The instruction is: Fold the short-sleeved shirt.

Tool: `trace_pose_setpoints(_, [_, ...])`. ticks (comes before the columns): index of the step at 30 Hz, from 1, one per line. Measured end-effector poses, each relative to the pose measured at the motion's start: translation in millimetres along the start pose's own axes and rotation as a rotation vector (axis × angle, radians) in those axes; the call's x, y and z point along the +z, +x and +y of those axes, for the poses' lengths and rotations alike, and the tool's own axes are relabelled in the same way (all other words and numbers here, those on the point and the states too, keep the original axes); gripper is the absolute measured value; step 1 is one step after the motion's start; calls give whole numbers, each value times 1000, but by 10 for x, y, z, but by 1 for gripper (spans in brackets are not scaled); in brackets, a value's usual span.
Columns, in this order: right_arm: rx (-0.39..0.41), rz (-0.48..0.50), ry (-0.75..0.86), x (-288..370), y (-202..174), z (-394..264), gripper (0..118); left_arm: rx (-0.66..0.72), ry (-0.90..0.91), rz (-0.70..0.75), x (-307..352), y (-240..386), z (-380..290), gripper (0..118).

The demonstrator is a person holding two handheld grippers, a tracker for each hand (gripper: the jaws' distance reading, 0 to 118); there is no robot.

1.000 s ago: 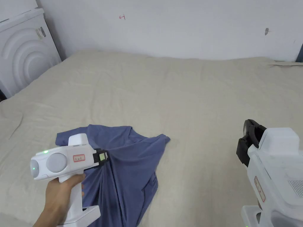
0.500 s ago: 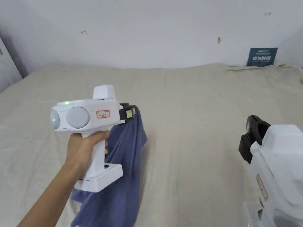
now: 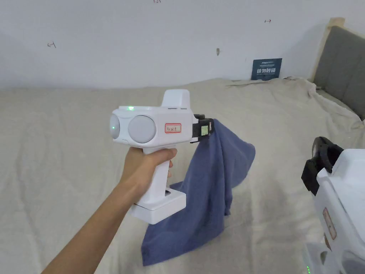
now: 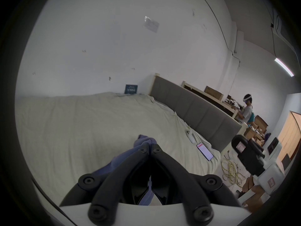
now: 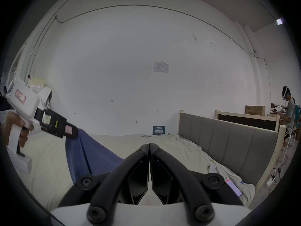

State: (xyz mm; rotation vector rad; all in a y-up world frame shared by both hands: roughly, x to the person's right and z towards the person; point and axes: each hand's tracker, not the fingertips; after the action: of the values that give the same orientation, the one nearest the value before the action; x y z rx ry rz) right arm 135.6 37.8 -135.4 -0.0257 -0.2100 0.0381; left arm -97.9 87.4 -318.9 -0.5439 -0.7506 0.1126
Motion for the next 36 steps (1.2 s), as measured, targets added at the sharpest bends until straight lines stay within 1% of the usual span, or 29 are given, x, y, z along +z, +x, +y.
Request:
trace_pose_setpoints(4, [1, -14, -13, 9, 66, -55, 0, 12, -105, -26, -340, 17, -315, 0])
trace_pose_setpoints(7, [2, -17, -24, 13, 79, -85, 0, 27, -201, -10, -581, -24, -615, 0])
trace_pose_setpoints(13, [4, -18, -43, -24, 147, -192, 0, 73, -401, 69, -951, -253, -1215, 0])
trace_pose_setpoints(17, [-2, -16, -58, -61, 163, -257, 0, 51, -522, 123, -1146, -365, -1644, 0])
trace_pose_setpoints(20, [1, -12, -68, -84, 154, -290, 0, 46, -587, 153, -1238, -399, -1919, 0])
trace_pose_setpoints(24, [3, -2, -79, -104, 143, -328, 0, 57, -579, 180, -1228, -440, -2070, 0])
trace_pose_setpoints(25, [4, 0, -80, -98, 132, -330, 0, 69, -567, 177, -1211, -453, -2064, 4])
trace_pose_setpoints(27, [7, 5, -82, -97, 122, -334, 0, 93, -549, 171, -1160, -462, -2032, 21])
trace_pose_setpoints(29, [8, 8, -81, -84, 98, -324, 0, 80, -530, 206, -1110, -460, -2013, 68])
trace_pose_setpoints(31, [7, 10, -81, -76, 80, -315, 0, 64, -498, 272, -1057, -479, -1998, 109])
trace_pose_setpoints(32, [5, 13, -80, -74, 76, -311, 0, 65, -476, 290, -1011, -496, -1986, 117])
trace_pose_setpoints(34, [3, 18, -79, -57, 56, -290, 0, 104, -412, 296, -871, -526, -1923, 117])
trace_pose_setpoints(36, [6, 22, -73, -46, 40, -273, 0, 132, -332, 268, -667, -517, -1800, 117])
